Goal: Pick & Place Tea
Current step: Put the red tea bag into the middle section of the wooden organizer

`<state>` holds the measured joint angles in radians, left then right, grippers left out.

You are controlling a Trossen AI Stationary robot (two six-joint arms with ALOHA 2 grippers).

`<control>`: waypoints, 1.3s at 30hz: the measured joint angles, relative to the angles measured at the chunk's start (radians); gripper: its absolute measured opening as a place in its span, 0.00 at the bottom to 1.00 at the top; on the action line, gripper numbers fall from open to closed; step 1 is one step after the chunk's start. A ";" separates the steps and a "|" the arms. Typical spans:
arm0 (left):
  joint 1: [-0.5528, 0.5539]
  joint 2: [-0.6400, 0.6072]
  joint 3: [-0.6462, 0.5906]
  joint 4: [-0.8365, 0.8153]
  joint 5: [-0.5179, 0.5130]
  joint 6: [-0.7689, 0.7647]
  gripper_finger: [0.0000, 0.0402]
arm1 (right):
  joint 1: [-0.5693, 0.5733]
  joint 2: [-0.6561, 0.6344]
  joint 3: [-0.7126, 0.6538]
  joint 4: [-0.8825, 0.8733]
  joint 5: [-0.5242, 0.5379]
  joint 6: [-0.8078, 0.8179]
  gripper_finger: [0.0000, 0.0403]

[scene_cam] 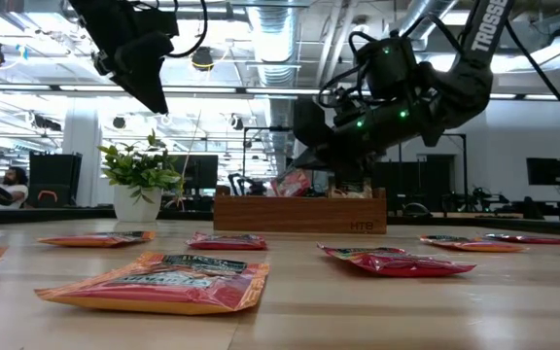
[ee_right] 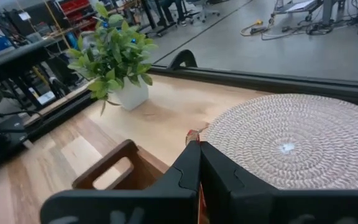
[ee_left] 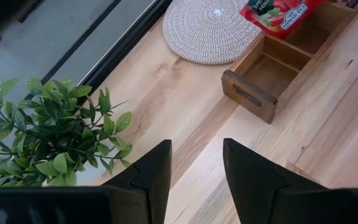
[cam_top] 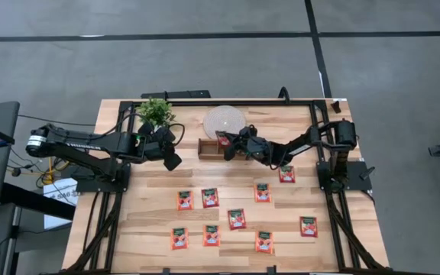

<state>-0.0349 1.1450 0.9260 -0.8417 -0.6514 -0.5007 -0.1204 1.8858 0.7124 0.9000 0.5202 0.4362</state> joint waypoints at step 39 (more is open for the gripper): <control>0.000 0.000 0.000 0.019 0.000 0.000 0.34 | -0.026 -0.132 0.023 -0.240 -0.191 -0.149 0.18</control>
<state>-0.0349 1.1450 0.9260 -0.8224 -0.6510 -0.5007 -0.1459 1.7537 0.7358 0.6603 0.3289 0.2873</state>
